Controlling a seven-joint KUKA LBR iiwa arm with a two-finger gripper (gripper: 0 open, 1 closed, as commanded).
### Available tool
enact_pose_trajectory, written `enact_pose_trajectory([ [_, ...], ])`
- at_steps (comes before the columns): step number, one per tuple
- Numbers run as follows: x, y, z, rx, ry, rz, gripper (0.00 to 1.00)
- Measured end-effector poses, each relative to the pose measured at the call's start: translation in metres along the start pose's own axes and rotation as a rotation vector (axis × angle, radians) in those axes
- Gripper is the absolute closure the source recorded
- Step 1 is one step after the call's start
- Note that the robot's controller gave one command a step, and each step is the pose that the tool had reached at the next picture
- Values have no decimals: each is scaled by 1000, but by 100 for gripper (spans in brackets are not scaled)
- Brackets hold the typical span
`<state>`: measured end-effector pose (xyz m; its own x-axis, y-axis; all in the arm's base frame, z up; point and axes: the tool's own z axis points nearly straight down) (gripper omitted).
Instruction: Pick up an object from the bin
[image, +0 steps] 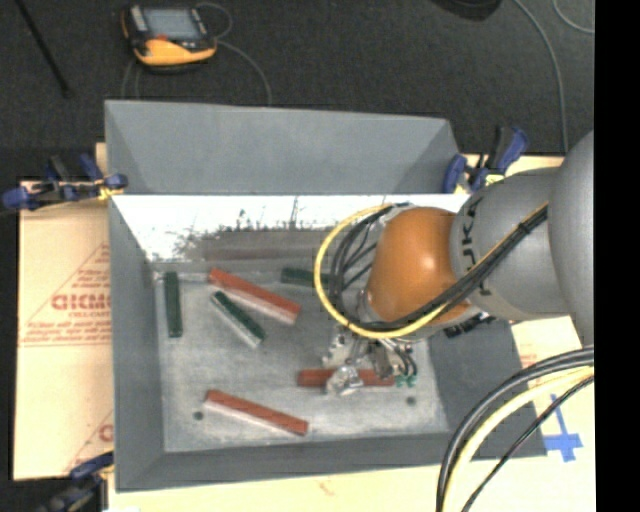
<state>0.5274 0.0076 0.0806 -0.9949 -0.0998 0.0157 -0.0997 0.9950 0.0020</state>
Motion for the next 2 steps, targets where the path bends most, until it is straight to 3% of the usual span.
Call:
enact_pose_trajectory([
  [1,0,0,0,0,-1,0,100],
  [2,4,3,-31,1,-15,-1,100],
])
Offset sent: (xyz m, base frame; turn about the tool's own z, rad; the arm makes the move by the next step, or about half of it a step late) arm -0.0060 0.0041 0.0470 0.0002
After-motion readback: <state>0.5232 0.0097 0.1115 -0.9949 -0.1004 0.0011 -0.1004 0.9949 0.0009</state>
